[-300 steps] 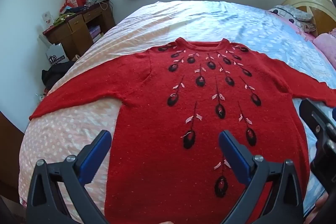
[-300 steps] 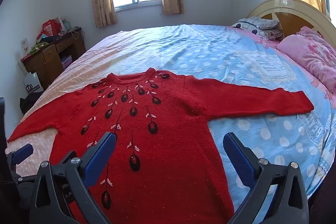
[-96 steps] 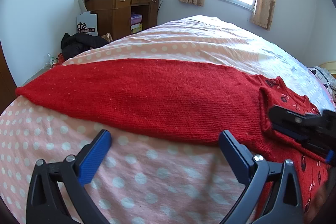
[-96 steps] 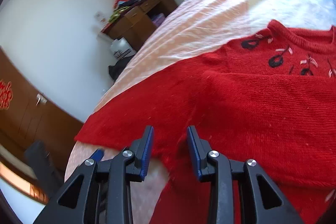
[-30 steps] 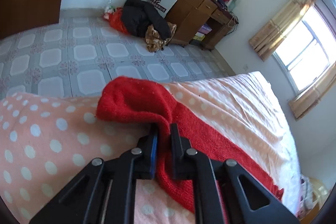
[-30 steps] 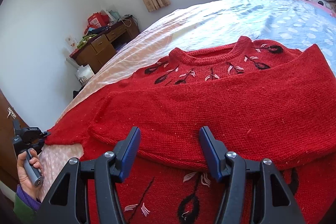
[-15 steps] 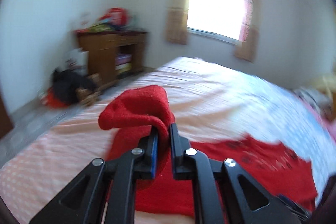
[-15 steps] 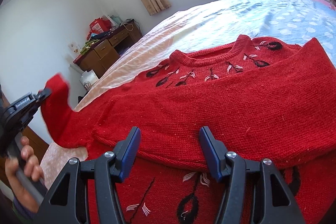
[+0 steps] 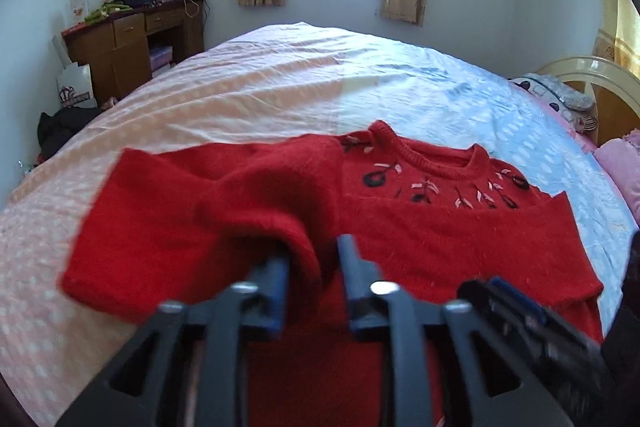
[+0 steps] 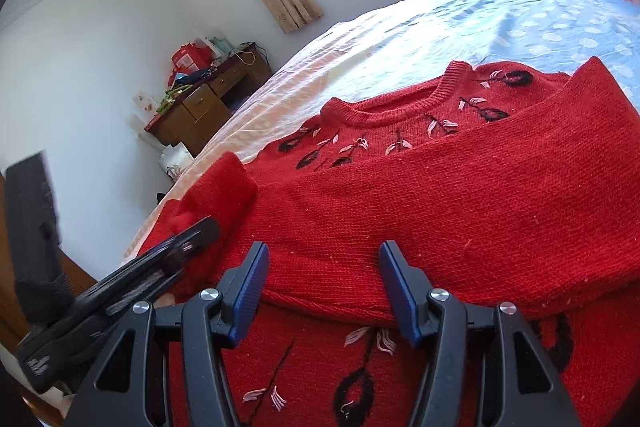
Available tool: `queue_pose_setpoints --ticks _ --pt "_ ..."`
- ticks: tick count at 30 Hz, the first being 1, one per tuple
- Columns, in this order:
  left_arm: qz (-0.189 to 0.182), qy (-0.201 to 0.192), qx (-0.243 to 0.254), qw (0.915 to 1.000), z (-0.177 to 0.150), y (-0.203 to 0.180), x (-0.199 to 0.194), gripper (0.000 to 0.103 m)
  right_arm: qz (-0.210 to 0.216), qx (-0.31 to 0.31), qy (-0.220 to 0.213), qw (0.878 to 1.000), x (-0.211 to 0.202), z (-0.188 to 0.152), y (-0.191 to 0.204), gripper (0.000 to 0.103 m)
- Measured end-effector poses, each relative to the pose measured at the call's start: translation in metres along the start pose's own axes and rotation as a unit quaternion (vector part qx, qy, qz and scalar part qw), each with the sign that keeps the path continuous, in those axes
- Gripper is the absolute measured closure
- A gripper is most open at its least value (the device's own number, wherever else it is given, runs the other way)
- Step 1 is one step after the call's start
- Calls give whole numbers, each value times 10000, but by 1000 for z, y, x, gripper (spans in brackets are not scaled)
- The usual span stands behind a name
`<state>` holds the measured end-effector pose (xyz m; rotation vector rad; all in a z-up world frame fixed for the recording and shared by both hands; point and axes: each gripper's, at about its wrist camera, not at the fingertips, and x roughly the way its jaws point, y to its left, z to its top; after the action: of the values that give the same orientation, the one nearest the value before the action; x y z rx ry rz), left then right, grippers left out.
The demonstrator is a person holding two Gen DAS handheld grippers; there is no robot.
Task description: Fold small clothes
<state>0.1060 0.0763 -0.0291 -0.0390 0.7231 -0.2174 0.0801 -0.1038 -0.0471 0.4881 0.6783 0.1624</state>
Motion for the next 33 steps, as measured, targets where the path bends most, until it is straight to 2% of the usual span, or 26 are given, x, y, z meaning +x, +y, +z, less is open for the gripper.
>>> queue_pose_setpoints --ticks 1,2,3,7,9,10,12,13,14,15,19,22,23,24,25,26,28,29,33 --pt "129 -82 -14 9999 -4 7 -11 26 -7 1 12 10000 0 0 0 44" --pt "239 -153 -52 9996 -9 11 -17 3 -8 10 29 10000 0 1 0 44" --pt "374 -321 -183 9986 -13 26 -28 0 -1 32 65 10000 1 2 -1 43" --pt "748 -458 -581 9945 -27 74 -48 0 88 82 304 9995 5 10 -2 41" --pt "1067 -450 -831 9898 -28 96 -44 0 -126 35 487 9987 5 17 5 41" --pt "1283 -343 -1037 9857 -29 112 -39 0 -207 -11 467 9987 2 20 12 41" --pt "1500 -131 -1424 9783 -32 133 -25 0 -28 -259 225 9994 -9 26 37 41" --pt "1401 14 -1809 9735 -35 146 -18 0 -4 -482 171 9987 -11 28 51 41" --pt "1306 -56 -2009 9709 -38 151 -17 0 -29 -860 149 9962 -10 30 73 41" --pt "1337 -186 -1996 9705 -38 148 -19 0 -110 -1183 164 9928 -7 30 90 39" --pt "1495 -127 -1683 9743 -39 134 -9 0 -636 -2633 261 9623 28 17 154 35" --pt "1272 -292 -1833 9744 -43 138 -15 0 -1050 -3497 658 9286 72 -1 177 35" --pt "1181 -344 -1901 9740 -46 142 -18 0 -1363 -3699 641 9168 85 -6 180 44" --pt "1054 -423 -1988 9734 -48 144 -20 0 -1527 -3749 542 9128 90 -7 179 75" --pt "993 -459 -2030 9731 -48 148 -22 0 -1563 -3700 505 9144 92 -4 176 90" --pt "947 -488 -2059 9727 -49 152 -26 0 -1506 -3438 609 9249 94 5 170 93" --pt "917 -517 -2079 9725 -48 152 -25 0 -1146 -2715 620 9536 84 27 153 93" --pt "928 -516 -2070 9726 -48 152 -23 0 -1027 -2410 576 9634 77 37 145 93" --pt "1024 -506 -1988 9734 -48 149 -22 0 -313 -1344 224 9902 38 76 114 93"
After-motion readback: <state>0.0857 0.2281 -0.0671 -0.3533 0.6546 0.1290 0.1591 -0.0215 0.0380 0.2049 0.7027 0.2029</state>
